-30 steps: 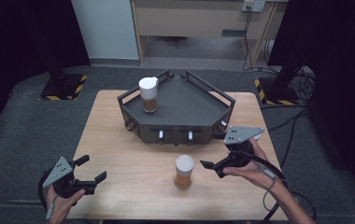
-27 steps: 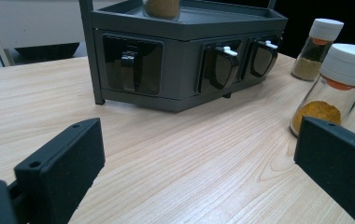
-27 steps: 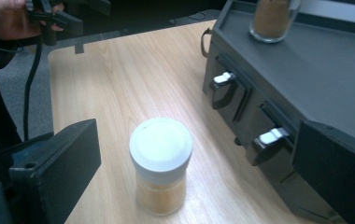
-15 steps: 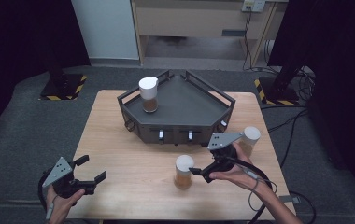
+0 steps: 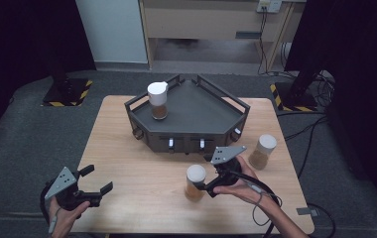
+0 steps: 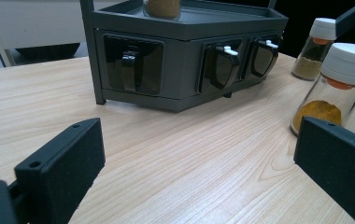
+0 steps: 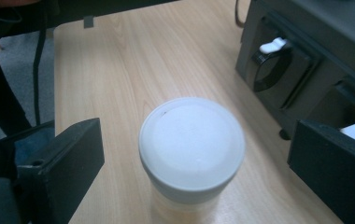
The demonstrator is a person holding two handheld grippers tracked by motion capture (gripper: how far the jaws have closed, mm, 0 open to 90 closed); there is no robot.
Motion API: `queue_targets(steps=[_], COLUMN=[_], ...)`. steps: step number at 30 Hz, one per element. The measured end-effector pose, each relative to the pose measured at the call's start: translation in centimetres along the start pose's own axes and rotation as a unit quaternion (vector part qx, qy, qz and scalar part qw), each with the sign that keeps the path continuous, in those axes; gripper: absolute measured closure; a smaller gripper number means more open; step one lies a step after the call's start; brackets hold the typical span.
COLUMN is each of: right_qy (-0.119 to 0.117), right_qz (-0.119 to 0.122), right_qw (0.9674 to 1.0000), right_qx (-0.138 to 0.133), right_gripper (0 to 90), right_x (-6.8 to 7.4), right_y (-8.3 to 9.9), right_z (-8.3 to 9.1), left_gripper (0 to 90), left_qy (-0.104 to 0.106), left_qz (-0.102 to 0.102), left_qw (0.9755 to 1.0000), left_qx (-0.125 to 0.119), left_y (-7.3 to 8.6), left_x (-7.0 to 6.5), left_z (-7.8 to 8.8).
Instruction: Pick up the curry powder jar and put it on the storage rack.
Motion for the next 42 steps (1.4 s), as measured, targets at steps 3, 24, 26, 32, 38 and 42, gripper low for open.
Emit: queue_targets(steps=[3, 24, 26, 32, 38, 42], right_qy=[-0.001, 0.012, 0.01, 0.008, 0.012, 0.011], right_qz=[-0.005, -0.003, 0.002, 0.003, 0.002, 0.002], right_qw=[1.0, 0.9999, 0.9999, 1.0, 0.9999, 0.9999], right_qx=[0.001, -0.008, -0.004, 0.005, 0.007, 0.008], right_gripper=[4.7, 19.0, 20.7, 33.3, 33.7, 33.8], right_x=[-0.2, -0.5, -0.5, -0.5, -0.2, -0.3], right_y=[0.3, 1.6, 1.5, 1.4, 1.2, 1.2], right_z=[-0.7, -3.0, -3.2, -3.3, -3.3, -3.3], left_gripper=[0.7, 0.8, 0.8, 0.9, 1.0, 1.0], left_qy=[0.001, 0.0, 0.0, 0.0, 0.0, 0.0], left_qz=[0.0, 0.0, 0.0, 0.0, -0.001, 0.0], left_qw=[1.0, 1.0, 1.0, 1.0, 1.0, 1.0], left_qx=[0.001, 0.0, 0.0, -0.001, 0.0, 0.0], left_y=[0.0, 0.0, 0.0, 0.0, 0.0, 0.0], left_x=[0.0, 0.0, 0.0, 0.1, 0.1, 0.1], left_z=[0.0, 0.0, 0.1, 0.1, 0.0, 0.0])
Point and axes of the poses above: each handheld gripper's, and its own axes: z roughly backward along the jaws, y roughly out of its underside, x roughly to its left, the point moved 4 cm from there along -z, roughly forward along the jaws, and after that the axes turned 14 degrees about -y, right-handed, at the moved point
